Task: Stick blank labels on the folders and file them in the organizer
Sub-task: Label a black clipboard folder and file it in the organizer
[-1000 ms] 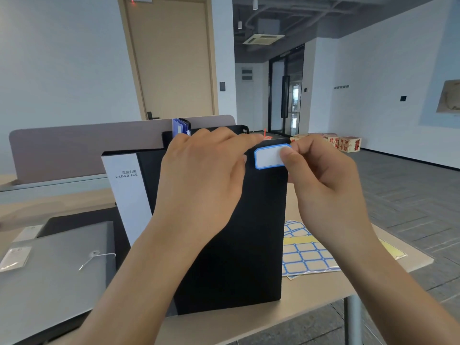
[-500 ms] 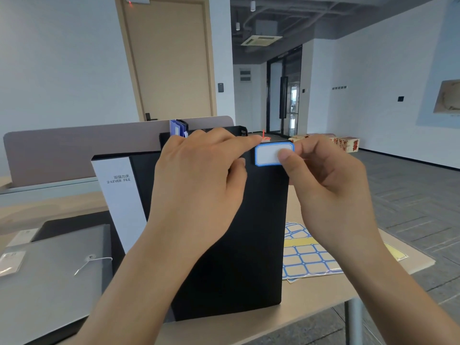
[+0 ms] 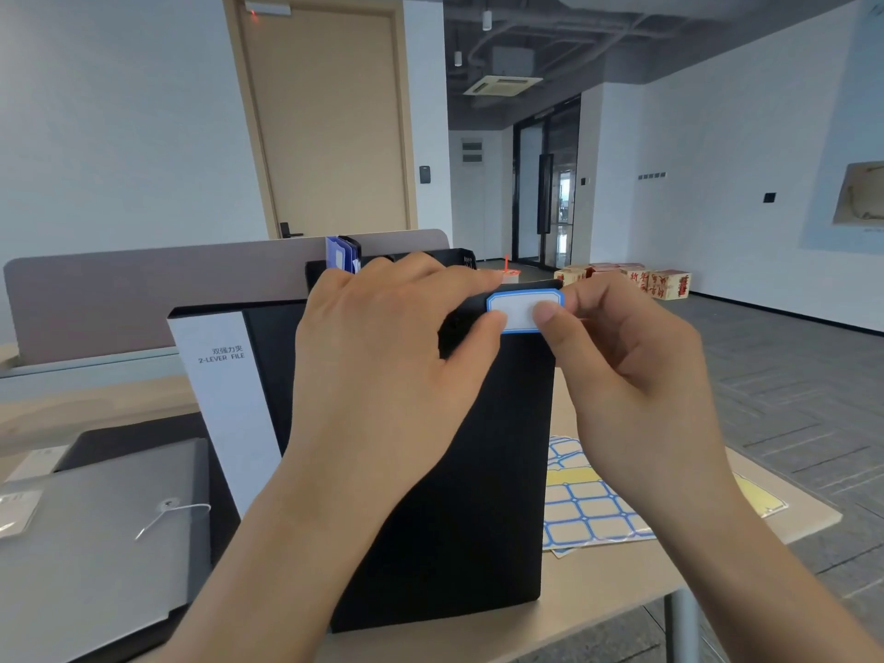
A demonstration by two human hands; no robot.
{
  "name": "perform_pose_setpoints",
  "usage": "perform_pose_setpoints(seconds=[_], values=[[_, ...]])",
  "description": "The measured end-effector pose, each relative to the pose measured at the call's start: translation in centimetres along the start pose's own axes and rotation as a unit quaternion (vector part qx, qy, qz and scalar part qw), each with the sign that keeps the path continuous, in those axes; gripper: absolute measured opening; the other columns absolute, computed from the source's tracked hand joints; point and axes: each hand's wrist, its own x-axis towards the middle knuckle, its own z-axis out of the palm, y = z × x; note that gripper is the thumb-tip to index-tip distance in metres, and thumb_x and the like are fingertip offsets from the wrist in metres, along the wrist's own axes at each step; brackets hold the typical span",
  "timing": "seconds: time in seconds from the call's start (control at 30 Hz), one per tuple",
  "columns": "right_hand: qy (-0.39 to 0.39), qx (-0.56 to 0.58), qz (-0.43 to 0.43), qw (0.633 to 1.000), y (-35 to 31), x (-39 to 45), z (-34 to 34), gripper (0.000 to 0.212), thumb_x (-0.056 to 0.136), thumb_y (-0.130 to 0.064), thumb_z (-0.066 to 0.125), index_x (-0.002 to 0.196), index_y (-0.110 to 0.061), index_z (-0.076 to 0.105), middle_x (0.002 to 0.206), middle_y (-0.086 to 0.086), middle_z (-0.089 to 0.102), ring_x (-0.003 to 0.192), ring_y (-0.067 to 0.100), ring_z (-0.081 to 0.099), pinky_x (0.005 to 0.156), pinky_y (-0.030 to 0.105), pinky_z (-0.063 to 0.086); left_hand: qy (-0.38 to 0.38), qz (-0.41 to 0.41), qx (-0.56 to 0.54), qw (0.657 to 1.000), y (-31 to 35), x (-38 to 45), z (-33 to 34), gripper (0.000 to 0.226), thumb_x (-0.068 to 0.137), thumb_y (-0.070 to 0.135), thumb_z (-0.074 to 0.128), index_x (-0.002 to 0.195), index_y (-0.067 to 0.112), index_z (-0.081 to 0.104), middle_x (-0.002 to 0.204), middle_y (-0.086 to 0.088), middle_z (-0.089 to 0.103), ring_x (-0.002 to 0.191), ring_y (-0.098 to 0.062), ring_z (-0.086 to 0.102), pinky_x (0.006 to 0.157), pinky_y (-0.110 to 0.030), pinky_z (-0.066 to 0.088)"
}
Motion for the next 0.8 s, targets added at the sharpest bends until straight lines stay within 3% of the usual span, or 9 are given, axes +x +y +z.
perform_pose_setpoints(seconds=[0.33,0.5,0.8], values=[[-0.003,-0.01,0.001,1.0,0.02,0.06,0.07,0.016,0.104,-0.025,0.063,0.089,-0.021,0.065,0.066,-0.016,0.061,0.055,0.005,0.054,0.052,0.01,0.035,0.019,0.001,-0.014,1.0,-0.05,-0.12,0.23,0.027,0.088,0.041,0.063,0.112,0.037,0.075,0.088,0.012,0.073,0.083,-0.008,0.048,0.069,-0.033,0.044],[-0.004,-0.008,0.003,1.0,0.0,0.07,0.1,0.016,0.104,-0.022,0.063,0.089,-0.019,0.065,0.06,-0.02,0.059,0.052,0.003,0.055,0.05,0.008,0.035,0.009,0.002,-0.017,1.0,-0.06,-0.14,0.21,0.027,0.088,0.042,0.063,0.113,0.038,0.074,0.088,0.012,0.073,0.079,-0.013,0.059,0.07,-0.039,0.049],[0.001,-0.01,0.0,1.0,0.12,0.02,0.27,0.016,0.104,-0.023,0.063,0.089,-0.02,0.064,0.057,-0.02,0.057,0.05,0.004,0.053,0.049,0.009,0.033,0.011,0.0,-0.021,1.0,-0.08,-0.08,0.33,0.026,0.089,0.04,0.064,0.112,0.038,0.074,0.089,0.012,0.073,0.078,-0.013,0.06,0.071,-0.042,0.051]])
